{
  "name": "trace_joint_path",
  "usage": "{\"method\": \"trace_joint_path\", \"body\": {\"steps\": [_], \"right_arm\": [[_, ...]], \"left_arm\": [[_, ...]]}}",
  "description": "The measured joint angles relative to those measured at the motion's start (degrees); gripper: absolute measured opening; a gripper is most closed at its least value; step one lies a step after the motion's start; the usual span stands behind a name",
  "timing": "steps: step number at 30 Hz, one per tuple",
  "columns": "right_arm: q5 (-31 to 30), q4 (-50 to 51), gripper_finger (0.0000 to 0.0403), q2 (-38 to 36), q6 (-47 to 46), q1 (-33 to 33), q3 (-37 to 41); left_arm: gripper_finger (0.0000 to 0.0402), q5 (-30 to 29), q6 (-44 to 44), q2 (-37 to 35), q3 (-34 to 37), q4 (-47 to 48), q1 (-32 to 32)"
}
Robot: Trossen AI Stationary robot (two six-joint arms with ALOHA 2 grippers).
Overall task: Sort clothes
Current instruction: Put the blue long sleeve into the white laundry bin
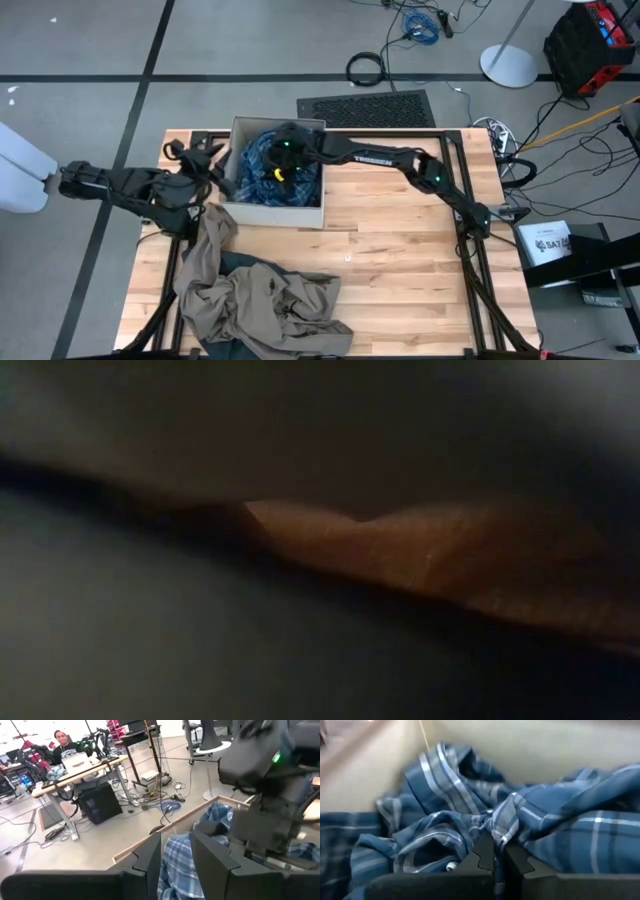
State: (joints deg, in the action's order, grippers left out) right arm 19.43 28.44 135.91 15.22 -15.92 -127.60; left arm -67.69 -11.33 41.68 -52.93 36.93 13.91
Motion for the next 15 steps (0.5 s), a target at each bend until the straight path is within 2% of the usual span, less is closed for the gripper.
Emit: {"method": "trace_joint_path", "body": {"steps": [8, 15], "right_arm": [[0.54, 8.68, 0.0, 3.0, -0.36, -0.29, -0.26], [0.39, 8.96, 0.0007, 2.45, 0.31, -0.42, -0.04]], "left_arm": [[0.0116, -0.11, 2.69, -0.21, 0.0, -0.42, 0.0], [0.0116, -0.1, 2.69, -0.19, 0.0, -0.44, 0.0]]}}
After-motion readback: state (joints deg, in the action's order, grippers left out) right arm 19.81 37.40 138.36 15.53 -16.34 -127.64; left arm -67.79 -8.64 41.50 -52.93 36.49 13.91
